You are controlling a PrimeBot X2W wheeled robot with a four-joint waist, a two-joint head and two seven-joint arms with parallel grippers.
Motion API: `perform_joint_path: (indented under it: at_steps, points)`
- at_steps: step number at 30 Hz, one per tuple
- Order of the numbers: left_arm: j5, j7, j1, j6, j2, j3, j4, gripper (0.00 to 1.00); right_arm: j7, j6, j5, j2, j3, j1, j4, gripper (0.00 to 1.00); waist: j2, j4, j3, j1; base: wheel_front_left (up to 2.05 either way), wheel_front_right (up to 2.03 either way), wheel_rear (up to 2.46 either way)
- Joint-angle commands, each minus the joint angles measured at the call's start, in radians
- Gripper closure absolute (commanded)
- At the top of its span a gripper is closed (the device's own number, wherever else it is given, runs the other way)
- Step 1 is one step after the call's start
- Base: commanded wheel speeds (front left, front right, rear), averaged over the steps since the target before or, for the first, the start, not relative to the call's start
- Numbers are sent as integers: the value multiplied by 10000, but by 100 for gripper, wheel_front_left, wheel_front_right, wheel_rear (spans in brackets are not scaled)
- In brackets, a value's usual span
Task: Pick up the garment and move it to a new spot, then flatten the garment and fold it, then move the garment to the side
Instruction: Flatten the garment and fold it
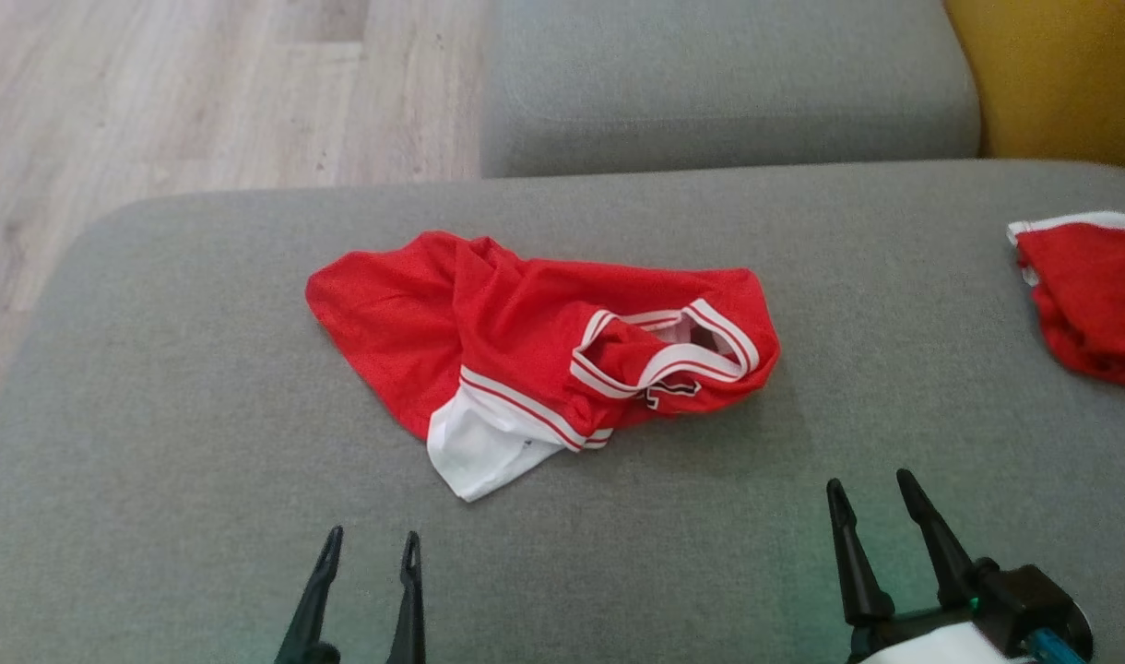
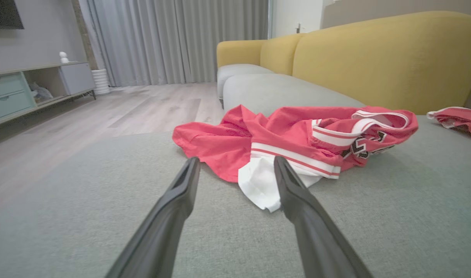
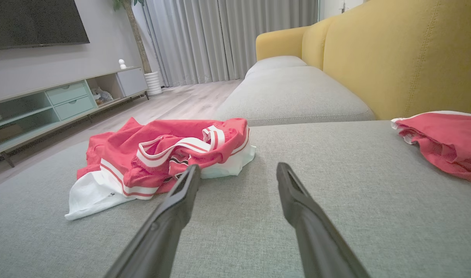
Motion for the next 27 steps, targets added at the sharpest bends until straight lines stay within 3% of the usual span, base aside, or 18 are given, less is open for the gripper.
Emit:
perform_joint_path:
  at_steps: [1, 6, 9, 17, 24, 25, 26, 27]
  points:
    - [-46, -80, -615, -97, -133, 277, -169, 0, -38, -7, -63, -81, 255, -391, -356, 0, 0, -137, 190, 0, 0, 0, 0]
    - [187, -80, -1762, -664, -161, -185, 818, 0, -38, -7, -61, -246, 290, -731, -589, 0, 0, -540, 1008, 0, 0, 0, 0]
    - [413, -80, -3309, -1033, -180, -616, 2121, 0, -38, -7, 63, -319, 263, -1163, -834, 0, 0, -897, 1784, 0, 0, 0, 0]
    - [851, -80, -6149, -1591, -164, -1239, 4330, 0, -38, -7, 212, -315, 377, -1863, -918, 0, 0, -1684, 2878, 0, 0, 0, 0]
    - [984, -80, -7607, -1949, 30, -1453, 6200, 0, -38, -7, 299, -235, 421, -2147, -838, 0, 0, -2175, 3192, 0, 0, 0, 0]
    - [979, -80, -7737, -1980, 47, -1477, 6236, 63, -38, -7, 313, -223, 443, -2178, -819, 0, 0, -2244, 3200, 0, 0, 0, 0]
    - [956, -80, -7820, -2041, 53, -1525, 6215, 100, -38, -7, 331, -210, 460, -2207, -800, 0, 0, -2313, 3193, 0, 0, 0, 0]
    - [946, -80, -7875, -2116, 58, -1612, 6152, 100, -38, -7, 348, -195, 477, -2227, -778, 0, 0, -2382, 3171, 0, 0, 0, 0]
